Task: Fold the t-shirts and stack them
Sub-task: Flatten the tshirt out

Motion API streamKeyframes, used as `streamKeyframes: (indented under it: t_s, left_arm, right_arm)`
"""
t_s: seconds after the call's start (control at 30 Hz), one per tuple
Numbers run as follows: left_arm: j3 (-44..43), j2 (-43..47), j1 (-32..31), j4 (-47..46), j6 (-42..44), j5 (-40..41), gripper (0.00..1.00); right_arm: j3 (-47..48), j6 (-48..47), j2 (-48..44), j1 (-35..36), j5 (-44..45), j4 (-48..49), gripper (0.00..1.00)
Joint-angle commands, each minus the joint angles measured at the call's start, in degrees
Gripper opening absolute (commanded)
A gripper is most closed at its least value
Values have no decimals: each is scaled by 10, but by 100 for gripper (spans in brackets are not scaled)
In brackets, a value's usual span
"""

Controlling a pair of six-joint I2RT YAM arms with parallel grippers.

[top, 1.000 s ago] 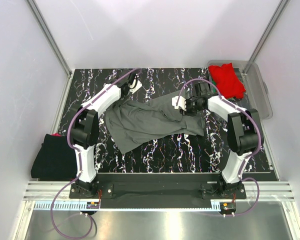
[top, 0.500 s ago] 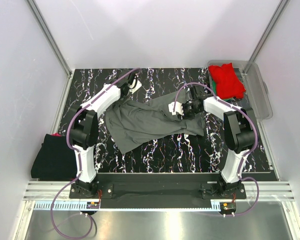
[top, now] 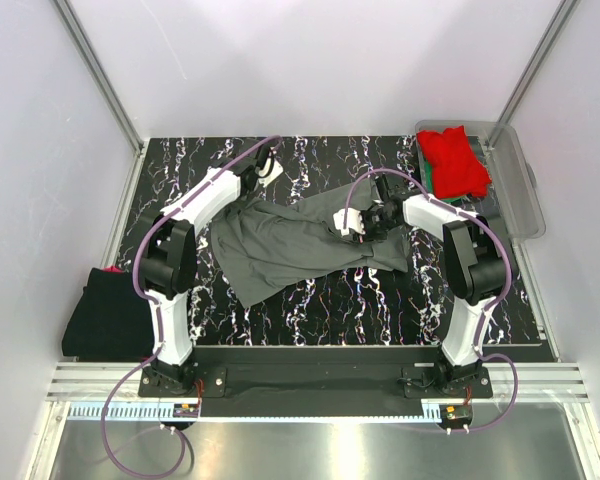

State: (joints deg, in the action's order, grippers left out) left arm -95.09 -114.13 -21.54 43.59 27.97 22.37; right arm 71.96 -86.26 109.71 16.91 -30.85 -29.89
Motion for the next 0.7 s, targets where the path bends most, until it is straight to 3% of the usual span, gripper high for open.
streamKeyframes:
  t_s: [0.0, 0.67]
  left_arm:
    - [-4, 21, 4, -15, -6, 14, 0]
    - [-11, 14, 5, -14, -8, 11, 0]
  right_arm:
    - [-2, -22, 1, 8, 5, -10, 39]
    - [-33, -40, -26, 9, 13, -22, 40]
